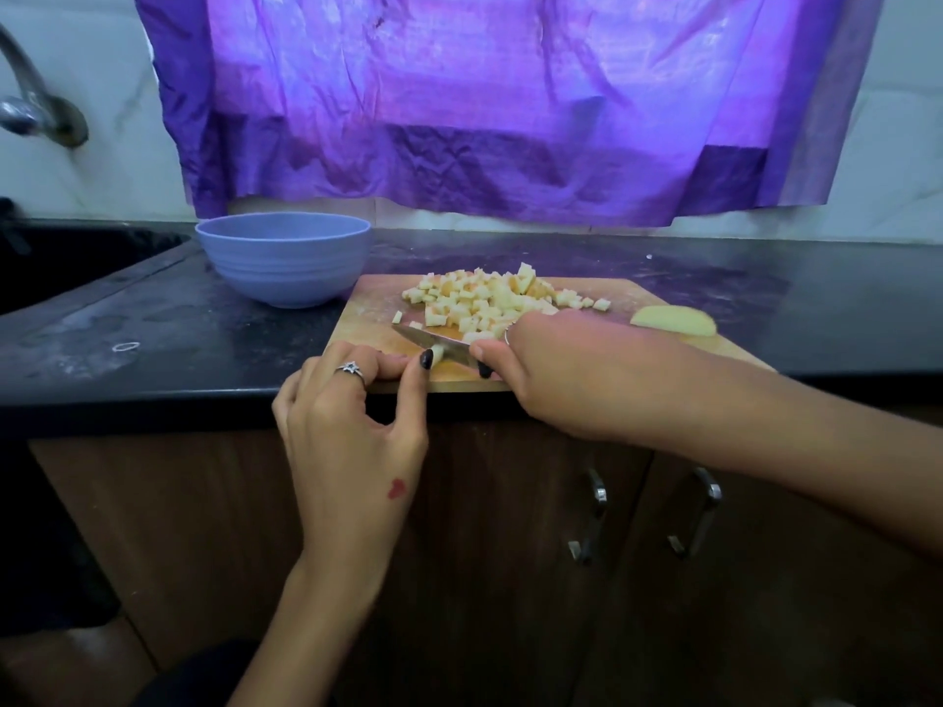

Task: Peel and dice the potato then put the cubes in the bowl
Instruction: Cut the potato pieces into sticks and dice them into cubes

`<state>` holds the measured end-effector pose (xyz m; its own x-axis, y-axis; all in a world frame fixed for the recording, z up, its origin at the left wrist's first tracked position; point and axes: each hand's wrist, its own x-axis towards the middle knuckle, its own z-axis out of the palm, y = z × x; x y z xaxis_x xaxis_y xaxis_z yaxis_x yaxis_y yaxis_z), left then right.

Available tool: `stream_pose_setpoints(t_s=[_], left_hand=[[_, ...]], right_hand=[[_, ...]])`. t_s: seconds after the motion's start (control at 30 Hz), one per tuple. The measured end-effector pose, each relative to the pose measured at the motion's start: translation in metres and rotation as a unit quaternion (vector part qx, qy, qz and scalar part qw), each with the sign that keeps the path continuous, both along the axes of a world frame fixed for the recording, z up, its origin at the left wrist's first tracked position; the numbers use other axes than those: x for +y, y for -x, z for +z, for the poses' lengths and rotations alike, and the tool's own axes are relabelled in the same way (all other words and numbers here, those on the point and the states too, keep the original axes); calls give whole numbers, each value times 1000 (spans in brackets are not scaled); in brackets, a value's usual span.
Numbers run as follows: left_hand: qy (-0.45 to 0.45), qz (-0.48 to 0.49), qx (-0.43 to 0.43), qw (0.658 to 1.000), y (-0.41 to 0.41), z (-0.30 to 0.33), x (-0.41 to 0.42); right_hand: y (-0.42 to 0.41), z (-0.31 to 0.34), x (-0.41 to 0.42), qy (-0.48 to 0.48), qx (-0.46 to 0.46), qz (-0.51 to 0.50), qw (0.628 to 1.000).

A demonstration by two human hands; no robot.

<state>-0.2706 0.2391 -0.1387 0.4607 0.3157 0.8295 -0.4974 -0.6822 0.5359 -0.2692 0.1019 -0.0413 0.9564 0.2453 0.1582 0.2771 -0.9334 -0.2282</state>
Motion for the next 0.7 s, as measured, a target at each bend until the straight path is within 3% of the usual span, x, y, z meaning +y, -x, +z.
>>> stream_pose_setpoints(t_s=[0.23,0.5,0.7], left_hand=[[4,-5,19,1000,2,4,2],[22,-86,56,994,15,12,11],[24,-67,77,994,14,18,12]], right_hand=[[11,8,-15,-16,51,-53,997],[25,15,-14,-17,54,0,998],[21,11,-11,1,69,-10,998]])
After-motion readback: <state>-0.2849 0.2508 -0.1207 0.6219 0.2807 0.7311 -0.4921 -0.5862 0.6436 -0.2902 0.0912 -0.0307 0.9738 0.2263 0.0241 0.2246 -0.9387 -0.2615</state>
